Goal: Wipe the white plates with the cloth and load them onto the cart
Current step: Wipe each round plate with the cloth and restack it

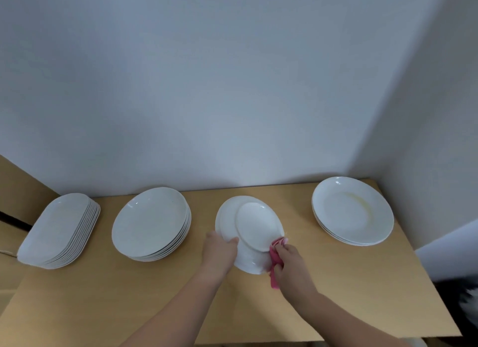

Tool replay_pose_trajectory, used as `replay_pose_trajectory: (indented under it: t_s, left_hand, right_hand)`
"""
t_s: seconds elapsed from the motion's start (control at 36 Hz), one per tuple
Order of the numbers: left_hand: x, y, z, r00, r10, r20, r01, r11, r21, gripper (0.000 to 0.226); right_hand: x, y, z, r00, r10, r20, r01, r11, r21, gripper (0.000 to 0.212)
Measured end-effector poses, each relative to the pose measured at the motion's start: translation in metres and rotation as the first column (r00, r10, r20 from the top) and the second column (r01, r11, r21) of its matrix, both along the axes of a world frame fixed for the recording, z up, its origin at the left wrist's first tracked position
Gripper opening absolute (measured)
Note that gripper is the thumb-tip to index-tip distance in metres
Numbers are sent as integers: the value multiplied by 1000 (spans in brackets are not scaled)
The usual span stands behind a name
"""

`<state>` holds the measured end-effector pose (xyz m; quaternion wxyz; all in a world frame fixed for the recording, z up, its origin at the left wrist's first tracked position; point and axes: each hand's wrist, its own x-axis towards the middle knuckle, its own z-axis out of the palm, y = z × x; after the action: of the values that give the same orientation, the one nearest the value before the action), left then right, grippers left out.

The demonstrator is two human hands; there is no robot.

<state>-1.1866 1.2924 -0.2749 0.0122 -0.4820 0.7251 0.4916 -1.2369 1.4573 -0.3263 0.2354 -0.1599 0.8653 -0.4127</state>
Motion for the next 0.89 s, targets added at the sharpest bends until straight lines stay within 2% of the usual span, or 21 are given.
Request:
replay_pose_trajectory:
  t_s: [0.06,0.17,0.25,0.31,0.39,0.47,0.56,0.64,0.75,0.89]
  left_hand:
    - [0,3,-2,1000,3,-22,-3,1000,5,47]
    - [1,8,-5,995,46,-86,-40,997,68,40]
    - [3,4,-6,988,68,-137,-53,993,106,10]
    - [3,0,-5,980,101,-171,-76,986,149,14]
    - [3,-5,-1,972,119,-205,-70,970,231,7]
    - [1,-6,-2,972,110,-207,-57,967,249,20]
    - [0,-4,2,967,91,-240,-21,961,277,18]
    - [-3,-4,6,953,77,-294,21,949,314,22]
    - [-7,-1,12,938,141,-315,-32,944,327,13]
    - [-3,-1,29,927,123,-355,-23,962,273,18]
  right_hand:
    - [11,-3,1,997,44,-65,-43,999,31,48]
    - [30,-18,8,955,217,-201,-208,976,67,27]
    - [28,-21,15,927,283,-247,-271,959,82,27]
    - [21,-16,21,910,305,-279,-285,952,112,30]
    - [9,-5,32,851,378,-365,-342,926,163,32]
    - [-6,3,46,816,400,-418,-354,917,186,28]
    - [-21,5,61,780,415,-468,-362,910,203,29]
    - [-34,7,76,759,398,-515,-362,916,175,28]
    - [-51,13,91,738,370,-564,-383,918,100,31]
    - [-68,21,104,727,351,-590,-414,910,31,37]
